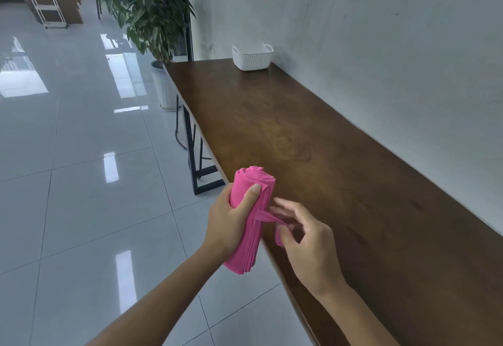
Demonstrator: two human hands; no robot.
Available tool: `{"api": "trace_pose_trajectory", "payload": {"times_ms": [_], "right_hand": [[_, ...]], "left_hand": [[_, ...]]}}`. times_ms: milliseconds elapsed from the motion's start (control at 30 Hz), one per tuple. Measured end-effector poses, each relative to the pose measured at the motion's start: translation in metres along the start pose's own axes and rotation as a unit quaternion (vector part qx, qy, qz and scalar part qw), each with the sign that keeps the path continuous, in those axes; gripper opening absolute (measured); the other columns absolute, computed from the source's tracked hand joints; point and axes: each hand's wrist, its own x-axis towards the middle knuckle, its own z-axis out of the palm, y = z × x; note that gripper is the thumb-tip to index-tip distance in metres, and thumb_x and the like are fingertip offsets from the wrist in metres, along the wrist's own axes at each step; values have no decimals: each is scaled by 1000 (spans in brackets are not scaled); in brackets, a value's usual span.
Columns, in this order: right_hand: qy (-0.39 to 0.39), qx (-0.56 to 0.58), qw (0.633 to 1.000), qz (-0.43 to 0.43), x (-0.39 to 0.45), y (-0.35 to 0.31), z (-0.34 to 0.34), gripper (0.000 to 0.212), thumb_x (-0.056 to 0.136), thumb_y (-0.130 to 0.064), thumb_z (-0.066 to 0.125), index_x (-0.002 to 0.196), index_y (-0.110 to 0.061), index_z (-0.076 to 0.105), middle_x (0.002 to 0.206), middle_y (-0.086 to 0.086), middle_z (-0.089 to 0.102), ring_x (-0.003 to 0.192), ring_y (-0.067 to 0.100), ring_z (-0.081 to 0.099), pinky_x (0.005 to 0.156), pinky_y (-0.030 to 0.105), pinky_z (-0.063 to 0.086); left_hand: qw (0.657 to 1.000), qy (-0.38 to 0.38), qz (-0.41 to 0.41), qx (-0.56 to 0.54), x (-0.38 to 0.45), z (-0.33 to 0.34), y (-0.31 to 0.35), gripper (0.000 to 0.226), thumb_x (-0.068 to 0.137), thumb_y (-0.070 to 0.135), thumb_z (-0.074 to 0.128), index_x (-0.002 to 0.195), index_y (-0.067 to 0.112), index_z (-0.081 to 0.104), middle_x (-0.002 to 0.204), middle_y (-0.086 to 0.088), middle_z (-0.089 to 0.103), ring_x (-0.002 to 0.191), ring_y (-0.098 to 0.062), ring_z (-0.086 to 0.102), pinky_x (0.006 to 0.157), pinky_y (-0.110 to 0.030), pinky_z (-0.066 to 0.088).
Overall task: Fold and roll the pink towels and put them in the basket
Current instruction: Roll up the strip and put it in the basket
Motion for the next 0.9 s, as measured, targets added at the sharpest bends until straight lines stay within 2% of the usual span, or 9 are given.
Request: {"api": "trace_pose_trajectory", "payload": {"times_ms": [100,267,400,433,500,567,667,733,900], "right_hand": [[70,-99,991,-53,11,-10,24,28,91,-9,66,117,-18,72,104,-11,73,97,-2,68,86,15,55],[122,-190,970,-86,33,-32,73,27,84,7,71,106,-8,75,95,-3,72,88,6,66,85,7,50],[207,-8,972,108,53,-61,108,15,88,-10,76,95,-22,73,88,-11,74,85,8,71,76,25,59],[216,72,956,185,58,-69,116,7,86,-20,79,85,-23,72,80,-7,74,77,11,72,71,30,59],[204,191,905,320,66,-79,133,32,85,-34,79,67,-13,64,59,1,64,55,16,61,55,33,50],[188,364,810,420,71,-88,153,31,90,-31,73,70,-12,59,51,2,51,45,15,49,46,27,39],[208,551,671,449,78,-100,176,26,89,-29,72,74,-9,65,63,5,64,53,14,65,46,20,51],[223,585,650,430,83,-103,188,29,85,-31,73,78,-4,68,76,12,72,66,17,73,53,21,57],[242,586,663,399,97,-103,206,34,79,-26,71,99,1,68,90,15,75,81,18,75,68,25,61]], "left_hand": [[999,37,12,25,11,-36,3,53,80,76,55,100,29,66,79,0,72,69,-22,71,66,-45,62],[991,76,42,105,29,-97,0,52,79,81,53,102,35,63,81,11,71,71,-11,69,64,-38,59],[977,93,88,169,38,-144,3,43,79,78,53,94,38,57,76,16,66,67,-5,64,55,-25,50],[974,92,93,183,41,-156,3,41,79,78,54,93,39,55,75,16,65,66,-6,63,55,-28,52],[968,87,102,210,46,-177,3,41,77,79,53,93,41,53,74,15,65,65,-7,63,57,-32,56],[964,81,111,229,50,-196,2,43,76,80,53,94,40,53,75,15,65,65,-6,62,58,-34,56],[956,75,122,255,55,-218,0,48,75,82,52,95,39,52,76,14,63,66,-6,61,58,-36,55],[953,72,122,268,58,-229,-3,53,74,86,49,96,38,52,75,15,61,66,-5,60,58,-37,55],[955,60,115,267,71,-246,-11,50,74,86,47,91,39,50,73,16,60,66,-5,59,58,-36,54]]}}
